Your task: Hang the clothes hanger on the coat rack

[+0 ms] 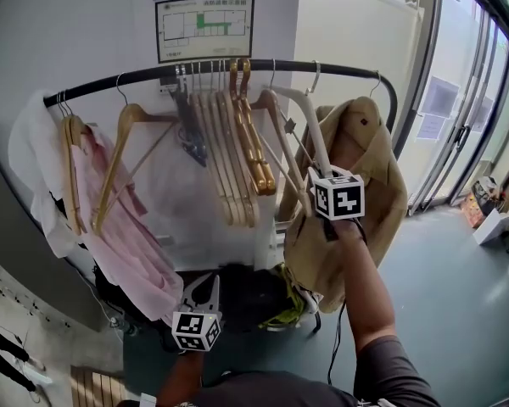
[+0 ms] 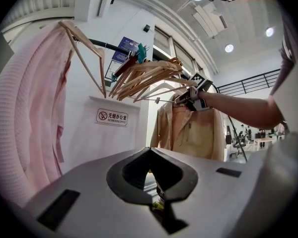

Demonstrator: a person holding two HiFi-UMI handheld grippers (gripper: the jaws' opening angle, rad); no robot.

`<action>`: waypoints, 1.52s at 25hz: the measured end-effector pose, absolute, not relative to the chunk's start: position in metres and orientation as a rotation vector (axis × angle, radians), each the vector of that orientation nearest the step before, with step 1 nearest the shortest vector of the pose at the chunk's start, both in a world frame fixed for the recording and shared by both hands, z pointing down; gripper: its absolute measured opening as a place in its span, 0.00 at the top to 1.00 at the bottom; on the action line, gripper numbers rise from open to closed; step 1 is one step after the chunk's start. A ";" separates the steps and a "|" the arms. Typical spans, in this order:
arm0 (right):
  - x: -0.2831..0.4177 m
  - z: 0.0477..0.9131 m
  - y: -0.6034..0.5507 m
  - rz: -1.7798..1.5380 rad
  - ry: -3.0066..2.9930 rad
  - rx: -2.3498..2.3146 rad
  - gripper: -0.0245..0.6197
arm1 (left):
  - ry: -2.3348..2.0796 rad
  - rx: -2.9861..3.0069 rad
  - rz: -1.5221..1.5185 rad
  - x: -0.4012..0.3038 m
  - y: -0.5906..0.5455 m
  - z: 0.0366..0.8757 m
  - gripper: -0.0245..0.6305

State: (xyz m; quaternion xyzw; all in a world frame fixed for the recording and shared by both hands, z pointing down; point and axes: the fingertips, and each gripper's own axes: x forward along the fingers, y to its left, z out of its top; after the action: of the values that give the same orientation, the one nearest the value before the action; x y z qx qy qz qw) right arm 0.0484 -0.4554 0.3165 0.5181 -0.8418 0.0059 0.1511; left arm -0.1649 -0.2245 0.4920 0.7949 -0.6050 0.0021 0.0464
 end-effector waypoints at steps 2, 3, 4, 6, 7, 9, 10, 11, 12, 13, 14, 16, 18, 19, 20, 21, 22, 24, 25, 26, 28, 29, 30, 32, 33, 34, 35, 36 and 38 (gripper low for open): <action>0.050 0.316 -0.454 -0.007 -2.415 1.489 0.85 | -1.839 2.428 0.008 -0.164 -0.224 0.493 0.95; 0.050 0.315 -0.453 -0.021 -2.420 1.495 0.85 | -1.833 2.432 0.011 -0.163 -0.224 0.493 0.95; 0.052 0.313 -0.451 -0.038 -2.428 1.505 0.85 | -1.826 2.436 0.015 -0.163 -0.223 0.493 0.95; 0.057 0.306 -0.444 -0.085 -2.447 1.544 0.85 | -1.813 2.446 0.023 -0.161 -0.224 0.493 0.95; 0.060 0.303 -0.439 -0.116 -2.455 1.572 0.83 | -1.807 2.450 0.025 -0.160 -0.225 0.494 0.95; 0.070 0.295 -0.425 -0.177 -2.480 1.639 0.75 | -1.793 2.454 0.024 -0.156 -0.227 0.494 0.95; 0.075 0.292 -0.417 -0.196 -2.502 1.674 0.71 | -1.785 2.459 0.026 -0.153 -0.227 0.494 0.95; 0.081 0.291 -0.408 -0.207 -2.526 1.708 0.70 | -1.775 2.466 0.030 -0.150 -0.228 0.494 0.95; 0.088 0.290 -0.398 -0.212 -2.546 1.744 0.69 | -1.763 2.475 0.036 -0.146 -0.229 0.494 0.95; 0.095 0.289 -0.388 -0.214 -2.559 1.780 0.68 | -1.750 2.485 0.041 -0.142 -0.230 0.494 0.95; 0.102 0.290 -0.376 -0.216 -2.566 1.818 0.68 | -1.737 2.493 0.043 -0.138 -0.231 0.494 0.95; 0.113 0.294 -0.353 -0.217 -2.571 1.877 0.68 | -1.716 2.506 0.041 -0.132 -0.233 0.494 0.95; 0.114 0.311 -0.331 -0.209 -2.582 1.863 0.68 | -1.697 2.516 0.034 -0.126 -0.234 0.493 0.95; 0.111 0.323 -0.322 -0.207 -2.586 1.834 0.68 | -1.687 2.522 0.029 -0.123 -0.234 0.492 0.95; 0.108 0.335 -0.313 -0.214 -2.581 1.808 0.68 | -1.676 2.527 0.024 -0.120 -0.234 0.491 0.95; 0.104 0.347 -0.305 -0.230 -2.571 1.796 0.68 | -1.664 2.534 0.018 -0.116 -0.234 0.490 0.95; 0.101 0.357 -0.297 -0.248 -2.562 1.793 0.68 | -1.653 2.541 0.014 -0.113 -0.234 0.489 0.95; 0.092 0.377 -0.281 -0.262 -2.569 1.790 0.68 | -1.632 2.563 0.013 -0.108 -0.233 0.486 0.95; 0.088 0.386 -0.274 -0.257 -2.579 1.786 0.68 | -1.624 2.578 0.013 -0.106 -0.233 0.483 0.95; 0.084 0.396 -0.268 -0.247 -2.583 1.784 0.68 | -1.619 2.596 0.012 -0.103 -0.232 0.480 0.95; 0.078 0.414 -0.258 -0.215 -2.573 1.791 0.70 | -1.618 2.621 0.015 -0.101 -0.230 0.474 0.95; 0.076 0.422 -0.252 -0.192 -2.562 1.800 0.74 | -1.622 2.623 0.019 -0.101 -0.228 0.472 0.95; 0.075 0.429 -0.248 -0.167 -2.550 1.810 0.80 | -1.630 2.619 0.023 -0.103 -0.227 0.472 0.95; 0.074 0.439 -0.241 -0.124 -2.531 1.823 0.87 | -1.646 2.601 0.023 -0.107 -0.226 0.472 0.95; 0.073 0.443 -0.239 -0.113 -2.524 1.822 0.89 | -1.650 2.594 0.020 -0.108 -0.226 0.472 0.95; 0.072 0.445 -0.237 -0.111 -2.512 1.819 0.90 | -1.651 2.591 0.018 -0.109 -0.224 0.472 0.95; 0.071 0.448 -0.236 -0.117 -2.495 1.818 0.92 | -1.652 2.590 0.021 -0.109 -0.223 0.473 0.95; 0.070 0.450 -0.235 -0.123 -2.474 1.816 0.94 | -1.652 2.591 0.027 -0.110 -0.221 0.473 0.95; 0.068 0.455 -0.232 -0.121 -2.452 1.804 0.94 | -1.653 2.594 0.040 -0.110 -0.217 0.474 0.95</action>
State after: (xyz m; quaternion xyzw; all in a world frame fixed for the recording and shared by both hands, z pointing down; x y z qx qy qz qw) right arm 0.0676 -0.2325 0.4546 0.5915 -0.8039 -0.0396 0.0474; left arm -0.1105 -0.2167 0.4741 0.8428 -0.5370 0.0131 0.0326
